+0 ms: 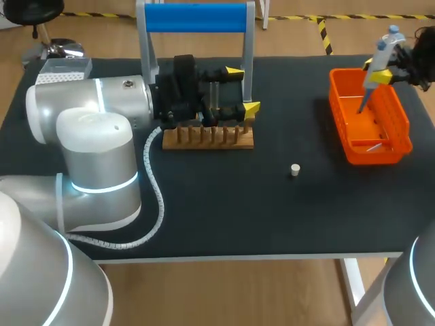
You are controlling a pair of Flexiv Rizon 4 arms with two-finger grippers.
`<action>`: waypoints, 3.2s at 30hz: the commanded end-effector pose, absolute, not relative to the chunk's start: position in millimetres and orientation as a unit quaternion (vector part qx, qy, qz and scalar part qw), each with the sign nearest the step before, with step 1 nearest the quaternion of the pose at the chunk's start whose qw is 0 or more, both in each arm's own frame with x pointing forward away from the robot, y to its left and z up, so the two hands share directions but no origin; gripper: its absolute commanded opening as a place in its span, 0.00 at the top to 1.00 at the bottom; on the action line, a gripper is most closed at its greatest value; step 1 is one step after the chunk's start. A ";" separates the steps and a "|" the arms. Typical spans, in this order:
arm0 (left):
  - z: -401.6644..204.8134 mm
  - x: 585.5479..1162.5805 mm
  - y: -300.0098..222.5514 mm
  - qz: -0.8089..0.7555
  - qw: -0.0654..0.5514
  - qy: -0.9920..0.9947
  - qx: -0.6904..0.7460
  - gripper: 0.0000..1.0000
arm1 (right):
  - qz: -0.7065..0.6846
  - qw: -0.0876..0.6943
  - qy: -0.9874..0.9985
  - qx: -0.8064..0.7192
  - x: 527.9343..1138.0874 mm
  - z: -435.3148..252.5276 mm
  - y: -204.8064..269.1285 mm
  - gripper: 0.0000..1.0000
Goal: Invert the test tube, pick up the pipette, mount the tip to pipette, aspirate from beaker and dispense into the tube, eject the tip, return the pipette, and cap with the stopper.
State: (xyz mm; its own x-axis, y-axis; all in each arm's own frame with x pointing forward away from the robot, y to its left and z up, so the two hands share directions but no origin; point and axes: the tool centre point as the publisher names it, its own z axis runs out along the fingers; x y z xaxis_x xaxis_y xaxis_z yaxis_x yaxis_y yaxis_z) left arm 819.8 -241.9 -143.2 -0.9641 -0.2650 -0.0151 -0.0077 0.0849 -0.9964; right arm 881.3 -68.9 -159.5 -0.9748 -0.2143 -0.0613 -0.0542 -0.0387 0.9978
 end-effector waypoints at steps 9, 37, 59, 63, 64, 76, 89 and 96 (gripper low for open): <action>-144.0 819.6 -242.8 -0.670 0.097 0.730 -0.094 0.00 | -0.719 0.026 -0.691 0.065 850.2 -160.3 -3.5 1.00; -144.0 819.6 -242.8 -0.670 0.097 0.730 -0.094 0.00 | -0.731 0.084 -0.670 0.099 819.2 -185.7 117.8 1.00; -144.0 819.6 -242.8 -0.670 0.097 0.730 -0.094 0.00 | -0.719 0.092 -0.680 0.112 817.7 -183.5 169.7 1.00; -144.0 819.6 -242.8 -0.670 0.097 0.730 -0.094 0.00 | -0.716 0.094 -0.682 0.114 817.3 -183.7 175.8 1.00; -144.0 819.6 -242.8 -0.670 0.097 0.730 -0.094 0.00 | -0.716 0.094 -0.683 0.114 817.2 -183.8 177.4 1.00; -144.0 819.6 -242.8 -0.670 0.097 0.730 -0.094 0.00 | -0.709 0.093 -0.690 0.113 816.8 -186.0 188.7 1.00; -144.0 819.6 -242.8 -0.670 0.097 0.730 -0.094 0.00 | -0.712 0.091 -0.688 0.107 818.8 -186.3 196.3 1.00; -144.0 819.6 -242.8 -0.670 0.097 0.730 -0.094 0.95 | -0.712 0.090 -0.688 0.108 818.5 -186.3 198.2 1.00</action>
